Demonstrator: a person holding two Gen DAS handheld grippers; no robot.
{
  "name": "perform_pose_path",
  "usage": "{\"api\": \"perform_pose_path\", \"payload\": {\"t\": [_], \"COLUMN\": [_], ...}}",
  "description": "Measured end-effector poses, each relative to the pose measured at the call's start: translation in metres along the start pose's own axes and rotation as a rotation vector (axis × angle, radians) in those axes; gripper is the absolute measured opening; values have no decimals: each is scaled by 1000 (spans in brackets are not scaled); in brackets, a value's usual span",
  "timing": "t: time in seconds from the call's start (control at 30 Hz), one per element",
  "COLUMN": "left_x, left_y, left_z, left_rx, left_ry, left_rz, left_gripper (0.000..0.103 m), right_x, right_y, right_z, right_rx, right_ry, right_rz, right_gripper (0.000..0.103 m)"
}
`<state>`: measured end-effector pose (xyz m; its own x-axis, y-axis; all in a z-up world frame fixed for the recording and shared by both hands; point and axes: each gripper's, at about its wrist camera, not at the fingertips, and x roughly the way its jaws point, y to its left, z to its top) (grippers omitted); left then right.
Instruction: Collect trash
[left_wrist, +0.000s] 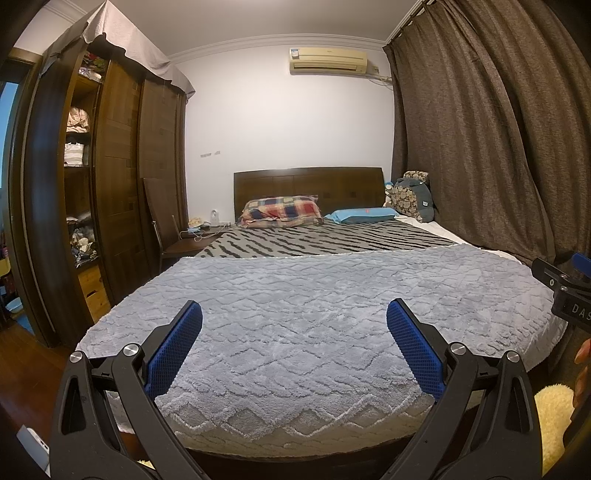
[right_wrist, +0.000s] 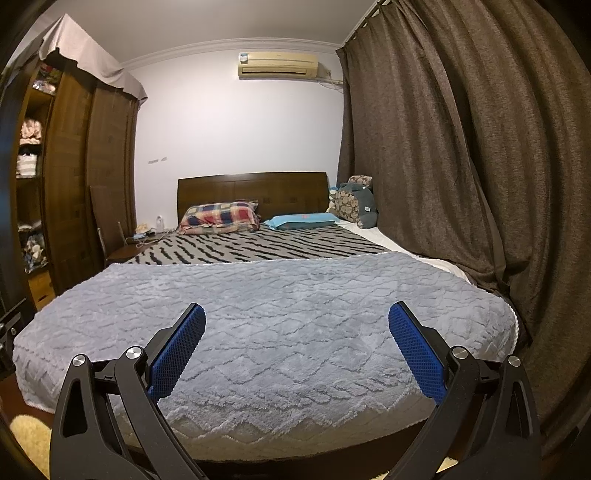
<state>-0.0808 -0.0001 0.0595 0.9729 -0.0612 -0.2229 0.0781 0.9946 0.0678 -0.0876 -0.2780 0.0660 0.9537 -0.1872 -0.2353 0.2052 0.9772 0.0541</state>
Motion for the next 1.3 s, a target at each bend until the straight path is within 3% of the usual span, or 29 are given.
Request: {"api": "perform_pose_path", "payload": {"t": [1.3], "left_x": [6], "left_y": [-11], "left_z": [-4], "left_rx": [-8], "left_ry": [28], "left_rz": [-8], "left_gripper": [95], "right_x": [3], "right_y": [2], "right_z": [-4], "right_rx": [-3], "right_ry": [12], "right_rz": [-4], "right_gripper": [100]}}
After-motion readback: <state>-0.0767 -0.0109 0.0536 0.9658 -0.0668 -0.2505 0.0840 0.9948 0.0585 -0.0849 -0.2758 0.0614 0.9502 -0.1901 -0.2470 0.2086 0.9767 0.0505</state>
